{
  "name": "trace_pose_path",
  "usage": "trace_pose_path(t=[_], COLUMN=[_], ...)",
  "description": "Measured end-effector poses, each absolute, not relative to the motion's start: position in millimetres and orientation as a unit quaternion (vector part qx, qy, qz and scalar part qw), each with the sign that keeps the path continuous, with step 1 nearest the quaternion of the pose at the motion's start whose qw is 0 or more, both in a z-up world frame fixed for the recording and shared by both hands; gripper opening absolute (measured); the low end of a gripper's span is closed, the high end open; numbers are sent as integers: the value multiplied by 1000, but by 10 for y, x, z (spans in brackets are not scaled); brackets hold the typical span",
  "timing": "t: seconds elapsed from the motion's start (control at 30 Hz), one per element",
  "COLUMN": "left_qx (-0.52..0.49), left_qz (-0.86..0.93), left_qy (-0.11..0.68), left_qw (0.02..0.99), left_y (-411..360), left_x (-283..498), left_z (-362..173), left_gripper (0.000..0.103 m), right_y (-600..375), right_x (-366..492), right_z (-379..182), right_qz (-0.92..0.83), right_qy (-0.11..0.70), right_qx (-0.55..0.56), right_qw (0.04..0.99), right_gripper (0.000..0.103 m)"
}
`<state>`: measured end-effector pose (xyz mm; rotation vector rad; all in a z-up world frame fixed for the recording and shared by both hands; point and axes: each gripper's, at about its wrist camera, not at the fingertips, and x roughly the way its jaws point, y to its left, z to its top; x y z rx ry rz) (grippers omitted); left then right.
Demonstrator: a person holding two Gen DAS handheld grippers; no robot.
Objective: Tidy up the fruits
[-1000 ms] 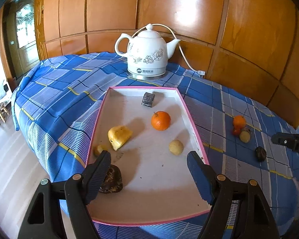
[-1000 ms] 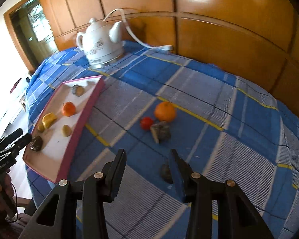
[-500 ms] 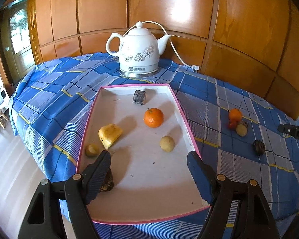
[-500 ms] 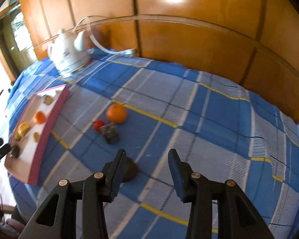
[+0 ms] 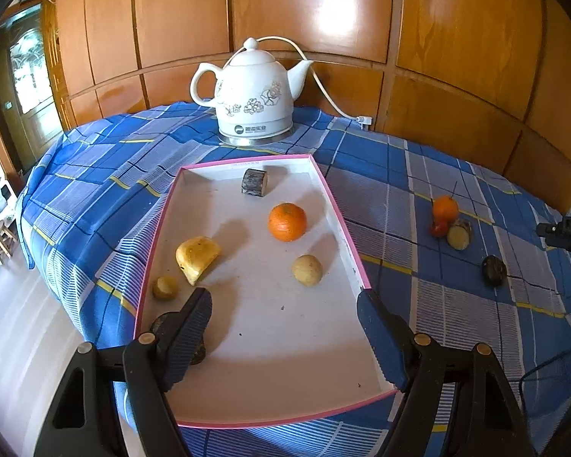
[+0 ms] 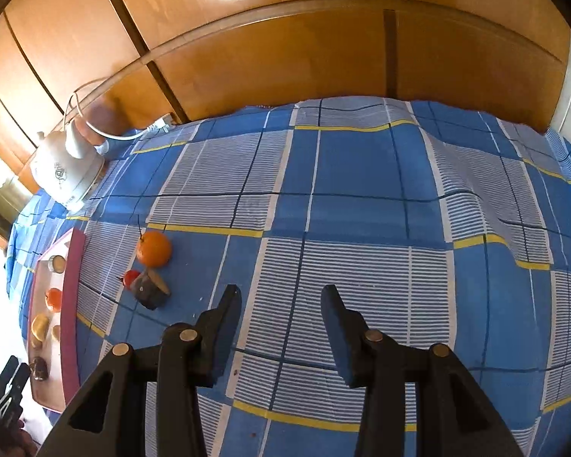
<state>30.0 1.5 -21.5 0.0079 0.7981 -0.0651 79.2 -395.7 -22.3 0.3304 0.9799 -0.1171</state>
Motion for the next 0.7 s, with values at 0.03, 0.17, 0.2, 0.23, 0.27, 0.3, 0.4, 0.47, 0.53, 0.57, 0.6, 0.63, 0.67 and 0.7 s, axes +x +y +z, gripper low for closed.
trace_pose_path(t=[0.03, 0.17, 0.2, 0.23, 0.27, 0.3, 0.4, 0.47, 0.53, 0.57, 0.6, 0.63, 0.67, 0.7], left_qx=[4, 7, 8, 8, 9, 10, 12, 13, 14, 14, 15, 15, 15, 15], left_qz=[-32, -33, -33, -33, -34, -34, -36, -37, -38, -38, -39, -39, -39, -39], left_qy=[389, 392, 393, 393, 394, 394, 394, 395, 395, 396, 396, 396, 396, 396], left_qw=[921, 919, 919, 919, 919, 918, 918, 918, 918, 918, 917, 917, 917, 917], left_y=[8, -12, -17, -26, -35, -39, -54, -61, -68, -74, -70, -74, -77, -82], left_x=[301, 313, 313, 317, 319, 320, 325, 327, 331, 332, 328, 328, 328, 326], left_z=[-220, -236, -240, -244, -248, -248, -249, -252, -256, -258, -257, -257, -258, -259], left_gripper=[79, 79, 79, 79, 79, 79, 79, 79, 79, 79, 79, 79, 79, 79], right_y=[-3939, -3878, -3869, -3864, -3858, -3857, -3847, -3836, -3822, -3811, -3808, -3802, -3794, -3790], right_x=[794, 815, 817, 821, 823, 825, 830, 831, 835, 834, 838, 839, 838, 839], right_z=[-232, -253, -260, -265, -268, -269, -269, -272, -271, -272, -272, -271, -271, -271], right_qz=[-56, -59, -59, -59, -57, -57, -57, -56, -56, -56, -56, -55, -54, -53], right_qy=[469, 478, 480, 481, 482, 483, 484, 485, 486, 486, 487, 487, 487, 487], right_qx=[156, 136, 133, 132, 132, 131, 127, 125, 121, 118, 117, 115, 114, 113], right_qw=[867, 866, 865, 865, 864, 864, 864, 864, 864, 864, 864, 864, 864, 864], right_gripper=[44, 44, 44, 44, 44, 44, 44, 44, 44, 44, 44, 44, 44, 44])
